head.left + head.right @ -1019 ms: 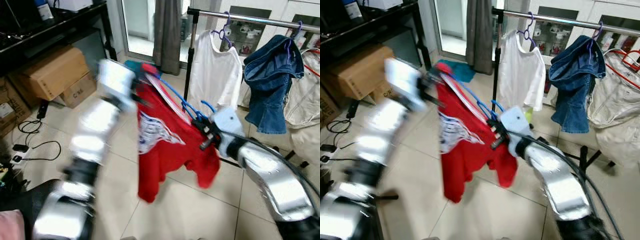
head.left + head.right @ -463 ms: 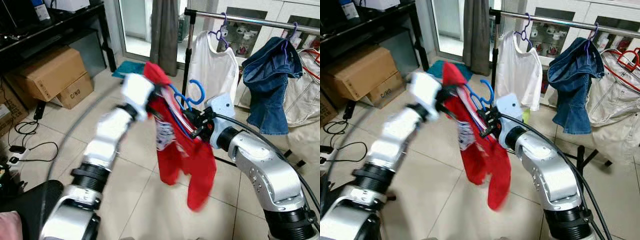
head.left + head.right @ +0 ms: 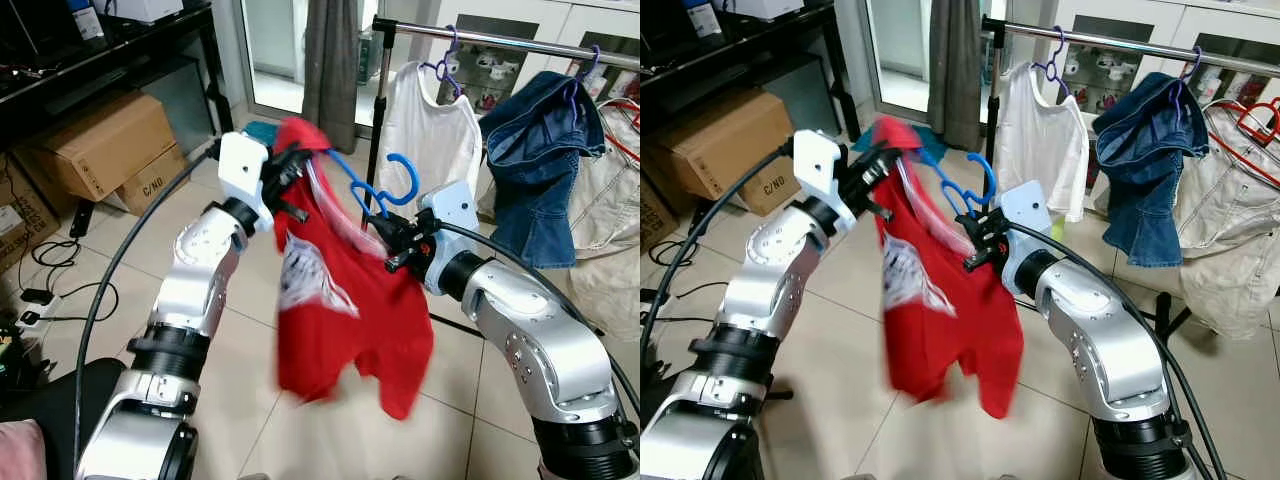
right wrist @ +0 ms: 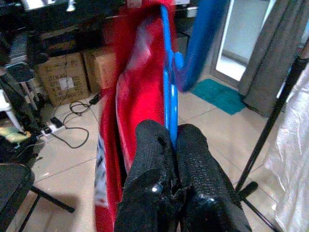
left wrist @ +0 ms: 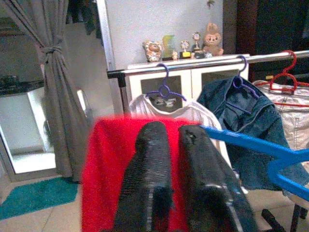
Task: Hang hanger
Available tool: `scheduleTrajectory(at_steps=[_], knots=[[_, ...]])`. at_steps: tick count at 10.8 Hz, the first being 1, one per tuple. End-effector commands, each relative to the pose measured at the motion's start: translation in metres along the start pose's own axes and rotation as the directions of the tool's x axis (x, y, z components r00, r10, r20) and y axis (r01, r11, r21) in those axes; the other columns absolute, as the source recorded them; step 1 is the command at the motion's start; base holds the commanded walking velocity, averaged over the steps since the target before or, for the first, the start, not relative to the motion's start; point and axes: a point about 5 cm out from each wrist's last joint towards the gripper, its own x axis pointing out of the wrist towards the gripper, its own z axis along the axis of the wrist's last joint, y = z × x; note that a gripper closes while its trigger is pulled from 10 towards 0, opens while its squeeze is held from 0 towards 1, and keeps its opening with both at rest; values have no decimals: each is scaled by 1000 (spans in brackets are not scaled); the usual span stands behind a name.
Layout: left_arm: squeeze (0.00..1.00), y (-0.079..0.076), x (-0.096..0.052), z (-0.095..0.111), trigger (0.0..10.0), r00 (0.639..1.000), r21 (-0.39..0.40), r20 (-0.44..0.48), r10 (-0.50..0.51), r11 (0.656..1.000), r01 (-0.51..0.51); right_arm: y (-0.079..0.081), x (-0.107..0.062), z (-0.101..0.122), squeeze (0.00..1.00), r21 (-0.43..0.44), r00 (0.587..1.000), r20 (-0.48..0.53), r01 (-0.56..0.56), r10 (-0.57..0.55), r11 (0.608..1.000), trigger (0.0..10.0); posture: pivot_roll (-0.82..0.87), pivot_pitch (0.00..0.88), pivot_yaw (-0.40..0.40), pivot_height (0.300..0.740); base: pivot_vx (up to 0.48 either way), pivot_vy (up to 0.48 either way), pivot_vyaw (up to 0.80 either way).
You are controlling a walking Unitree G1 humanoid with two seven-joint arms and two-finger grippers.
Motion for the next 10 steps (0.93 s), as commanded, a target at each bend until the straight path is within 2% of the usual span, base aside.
scheduleTrajectory(at_steps=[1, 2, 3, 4, 5, 7, 8, 9, 10], knots=[[1000, 1, -1, -1, 10000, 1000, 60, -24, 16, 998, -14, -4, -2, 9, 0, 18, 999, 42, 21, -22, 1000, 0, -62, 0, 21, 740, 0, 0, 0], [1000, 5, -2, -5, 10000, 997, 106, -47, 68, 992, -62, -5, -2, 9, 0, 36, 998, 51, 27, -29, 999, 0, -64, 0, 19, 740, 0, 0, 0], [729, 8, -4, -7, 10000, 993, 137, -54, 100, 986, -92, -7, -2, 9, 0, 55, 998, 58, 28, -31, 998, 0, -64, 0, 15, 740, 0, 0, 0], [0, 8, -7, -13, 10000, 989, 140, -78, 122, 984, -111, -7, -2, 8, 0, 68, 998, 60, 23, -27, 997, 0, -64, 0, 10, 740, 0, 0, 0], [0, 8, -9, -18, 10000, 986, 108, -92, 139, 986, -129, -7, -2, 10, 0, 76, 997, 69, 11, -17, 997, 0, -64, 0, 9, 740, 0, 0, 0], [0, -5, -8, -27, 10000, 991, 45, -130, 41, 998, -36, -8, -2, 15, 0, 98, 996, 92, 0, -9, 995, 0, -70, 0, -1, 740, 0, 0, 0], [1000, -11, -7, -33, 10000, 987, 59, -160, 21, 998, -12, -7, -1, 17, 0, 117, 994, 107, -19, 6, 993, 0, -77, 0, -2, 740, 0, 0, 0], [1000, -13, -2, -37, 10000, 985, 74, -171, 29, 997, -17, -4, -1, 19, 0, 134, 992, 120, -46, 30, 990, 0, -78, 0, -5, 740, 0, 0, 0], [0, -14, 4, -36, 10000, 984, 118, -174, 25, 993, -4, -2, -1, 19, 0, 145, 991, 128, -66, 47, 987, 0, -83, 0, -7, 740, 0, 0, 0]])
